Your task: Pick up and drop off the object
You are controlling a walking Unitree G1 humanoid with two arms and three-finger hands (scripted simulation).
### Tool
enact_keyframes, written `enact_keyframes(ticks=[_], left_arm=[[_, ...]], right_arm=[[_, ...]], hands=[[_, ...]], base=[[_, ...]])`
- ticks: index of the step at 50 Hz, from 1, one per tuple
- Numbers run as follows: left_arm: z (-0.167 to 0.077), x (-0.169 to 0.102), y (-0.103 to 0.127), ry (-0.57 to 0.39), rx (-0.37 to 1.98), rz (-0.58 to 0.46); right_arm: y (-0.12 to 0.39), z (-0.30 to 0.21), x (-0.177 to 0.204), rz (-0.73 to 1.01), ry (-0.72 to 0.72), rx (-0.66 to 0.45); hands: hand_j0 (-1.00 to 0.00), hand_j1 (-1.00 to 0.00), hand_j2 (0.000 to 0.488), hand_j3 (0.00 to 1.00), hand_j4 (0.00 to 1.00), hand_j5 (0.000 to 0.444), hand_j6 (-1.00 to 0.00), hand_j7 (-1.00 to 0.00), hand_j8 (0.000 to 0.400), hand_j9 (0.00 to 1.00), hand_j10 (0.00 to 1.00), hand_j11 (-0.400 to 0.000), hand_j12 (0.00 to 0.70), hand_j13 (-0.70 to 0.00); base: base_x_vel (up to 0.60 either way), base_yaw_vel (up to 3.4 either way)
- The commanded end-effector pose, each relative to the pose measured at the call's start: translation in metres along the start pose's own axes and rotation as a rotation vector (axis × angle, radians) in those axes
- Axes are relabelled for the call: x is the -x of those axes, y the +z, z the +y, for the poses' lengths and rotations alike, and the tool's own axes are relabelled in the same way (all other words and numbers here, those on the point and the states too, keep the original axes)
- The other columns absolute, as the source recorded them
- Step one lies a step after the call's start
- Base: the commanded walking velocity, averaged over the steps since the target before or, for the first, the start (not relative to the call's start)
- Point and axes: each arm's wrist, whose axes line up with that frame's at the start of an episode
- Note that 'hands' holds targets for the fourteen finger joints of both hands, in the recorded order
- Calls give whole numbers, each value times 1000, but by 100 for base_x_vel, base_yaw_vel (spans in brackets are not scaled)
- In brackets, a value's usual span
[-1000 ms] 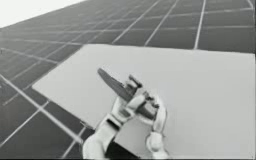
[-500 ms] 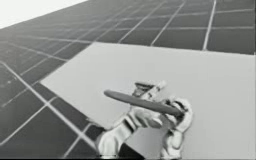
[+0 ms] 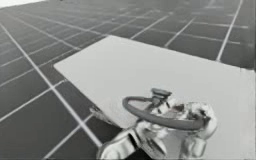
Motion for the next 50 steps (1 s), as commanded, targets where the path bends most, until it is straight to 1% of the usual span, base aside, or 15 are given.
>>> enact_keyframes(ticks=[1, 23, 50], left_arm=[[40, 30, -27, 283, 16, 50], [40, 30, -27, 283, 16, 50], [40, 30, -27, 283, 16, 50]], right_arm=[[91, 43, -113, 441, -478, 229], [91, 43, -113, 441, -478, 229], [91, 43, -113, 441, -478, 229]], hands=[[0, 0, 0, 1000, 1000, 0, 0, 0, 0, 1000, 1000, -400, 0, -700], [0, 0, 0, 1000, 1000, 0, 0, 0, 0, 1000, 1000, -400, 0, -700], [0, 0, 0, 1000, 1000, 0, 0, 0, 0, 1000, 1000, -400, 0, -700]], base=[[17, 245], [21, 186], [35, 76]])
